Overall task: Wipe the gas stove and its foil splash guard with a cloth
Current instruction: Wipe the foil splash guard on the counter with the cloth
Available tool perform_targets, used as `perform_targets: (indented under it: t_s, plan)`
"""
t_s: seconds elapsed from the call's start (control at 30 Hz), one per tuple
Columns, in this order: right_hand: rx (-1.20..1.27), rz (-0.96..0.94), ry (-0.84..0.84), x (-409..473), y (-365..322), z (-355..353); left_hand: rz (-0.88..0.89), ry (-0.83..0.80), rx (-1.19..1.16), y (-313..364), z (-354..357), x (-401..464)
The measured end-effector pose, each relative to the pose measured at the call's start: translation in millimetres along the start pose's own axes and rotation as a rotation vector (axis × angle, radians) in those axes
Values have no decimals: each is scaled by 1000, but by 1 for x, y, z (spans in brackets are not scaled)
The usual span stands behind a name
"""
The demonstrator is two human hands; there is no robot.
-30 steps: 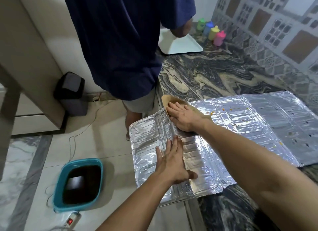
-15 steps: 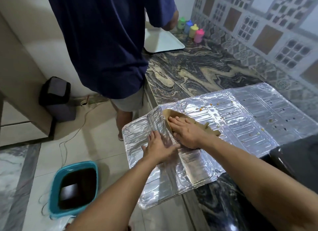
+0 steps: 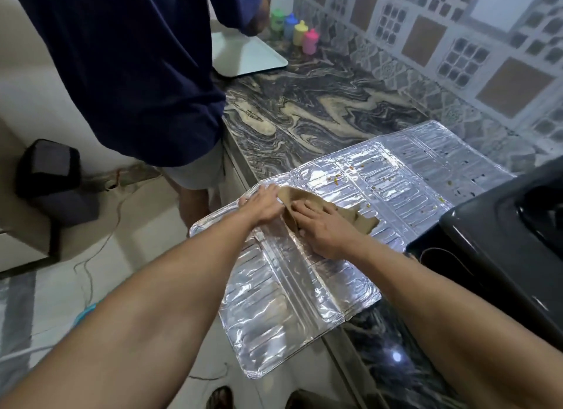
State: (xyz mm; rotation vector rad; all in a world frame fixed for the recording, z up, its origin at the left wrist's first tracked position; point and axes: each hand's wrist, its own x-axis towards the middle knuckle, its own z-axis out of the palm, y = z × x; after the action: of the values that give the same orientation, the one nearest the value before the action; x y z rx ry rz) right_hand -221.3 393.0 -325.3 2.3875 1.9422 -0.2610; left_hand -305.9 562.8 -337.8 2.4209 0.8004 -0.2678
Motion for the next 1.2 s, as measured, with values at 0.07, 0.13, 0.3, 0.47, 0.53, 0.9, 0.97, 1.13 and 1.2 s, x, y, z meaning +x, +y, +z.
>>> perform_targets:
  t_s: [0.07,0.13,0.3,0.47,0.53,0.9,0.97,1.13,1.2]
  plan:
    - [8,23,-30,-6,0,1,28,-42,60,-4,1,4]
    - [5,26,-51,-16,0,3,33,-77,102,-2,-7,-3]
    - [43,-9,-96,-57,7,16,53,-43,113,3,-14,-9]
    - [6,-1,-158,-70,8,20,74,-23,170,5,-17,-11]
    - [-4,25,-154,-54,2,17,95,11,209,3,-17,-8]
    - [46,11,-94,-2,2,11,162,-12,235,-15,-19,3]
    - [98,-37,-83,-25,5,15,133,-32,230,-13,-17,5]
    - [183,25,-81,-59,18,21,95,14,241,-8,-17,3]
    - [129,197,-35,-54,25,21,73,43,328,-3,-15,1]
